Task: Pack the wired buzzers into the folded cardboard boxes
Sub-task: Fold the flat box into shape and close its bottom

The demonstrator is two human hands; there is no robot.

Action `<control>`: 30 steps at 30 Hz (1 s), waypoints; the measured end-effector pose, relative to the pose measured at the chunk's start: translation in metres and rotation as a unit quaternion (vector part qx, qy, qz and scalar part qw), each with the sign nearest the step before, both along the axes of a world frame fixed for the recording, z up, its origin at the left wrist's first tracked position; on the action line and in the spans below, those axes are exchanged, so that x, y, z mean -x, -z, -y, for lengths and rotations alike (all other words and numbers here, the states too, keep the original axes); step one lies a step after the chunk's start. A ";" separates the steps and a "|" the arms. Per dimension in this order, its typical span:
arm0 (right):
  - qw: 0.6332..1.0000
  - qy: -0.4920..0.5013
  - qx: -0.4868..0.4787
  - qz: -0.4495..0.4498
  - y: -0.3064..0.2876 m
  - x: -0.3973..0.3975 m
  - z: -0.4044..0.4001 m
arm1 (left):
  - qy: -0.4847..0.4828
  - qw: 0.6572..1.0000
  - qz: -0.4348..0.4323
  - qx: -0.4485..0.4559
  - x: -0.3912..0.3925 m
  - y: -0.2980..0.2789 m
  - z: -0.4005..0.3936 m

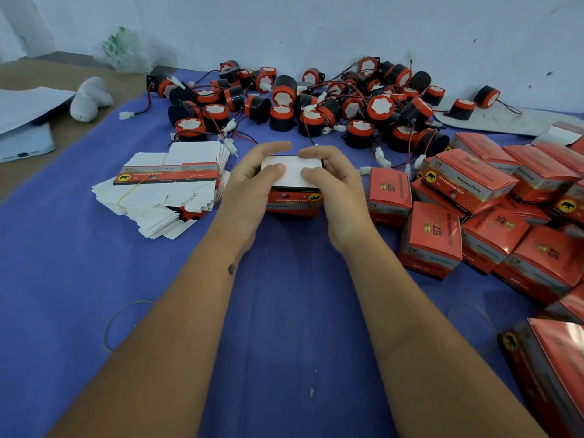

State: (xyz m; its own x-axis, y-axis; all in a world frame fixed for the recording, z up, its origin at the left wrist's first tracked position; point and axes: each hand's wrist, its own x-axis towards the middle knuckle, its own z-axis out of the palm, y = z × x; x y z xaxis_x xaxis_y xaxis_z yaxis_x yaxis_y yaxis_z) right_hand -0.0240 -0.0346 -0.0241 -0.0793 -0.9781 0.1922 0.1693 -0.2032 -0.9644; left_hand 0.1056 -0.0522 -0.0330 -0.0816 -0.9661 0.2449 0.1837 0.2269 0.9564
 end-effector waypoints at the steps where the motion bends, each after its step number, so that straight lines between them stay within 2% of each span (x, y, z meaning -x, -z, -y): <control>1: 1.000 0.014 0.005 -0.027 0.001 -0.001 0.000 | -0.006 1.000 0.003 0.001 0.000 0.000 0.000; 5: 0.993 0.081 0.006 -0.080 0.001 -0.005 0.001 | -0.044 0.998 0.031 0.018 0.002 0.000 -0.001; 8: 0.990 0.092 0.028 -0.098 0.002 -0.006 -0.001 | -0.034 0.999 0.028 0.009 0.001 0.000 -0.002; 12: 0.995 0.061 0.062 -0.058 0.004 -0.004 -0.004 | 0.002 0.999 0.008 -0.035 -0.002 0.000 -0.004; 15: 0.997 0.043 0.066 -0.023 0.004 -0.001 -0.004 | 0.012 0.998 0.057 -0.030 -0.001 0.001 -0.005; 18: 0.997 0.052 0.048 -0.035 0.004 0.000 -0.004 | 0.019 0.995 0.099 -0.023 0.001 0.006 -0.002; 22: 0.996 0.058 0.037 -0.062 0.007 -0.001 -0.002 | 0.018 0.996 0.084 -0.029 0.002 0.007 -0.003; 27: 0.998 0.050 0.032 -0.020 0.007 0.000 -0.001 | 0.002 0.994 0.104 -0.033 0.001 0.007 -0.001; 30: 0.996 0.068 0.008 -0.061 0.008 0.002 0.000 | -0.006 0.993 0.113 -0.027 0.003 0.008 0.001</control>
State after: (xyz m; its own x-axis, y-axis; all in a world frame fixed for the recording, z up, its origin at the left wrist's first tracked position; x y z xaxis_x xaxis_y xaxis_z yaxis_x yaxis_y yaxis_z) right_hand -0.0262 -0.0348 -0.0319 -0.1850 -0.9567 0.2246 0.0208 -0.2323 -0.9724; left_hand 0.1031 -0.0527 -0.0408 -0.1178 -0.9785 0.1693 -0.0399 0.1750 0.9838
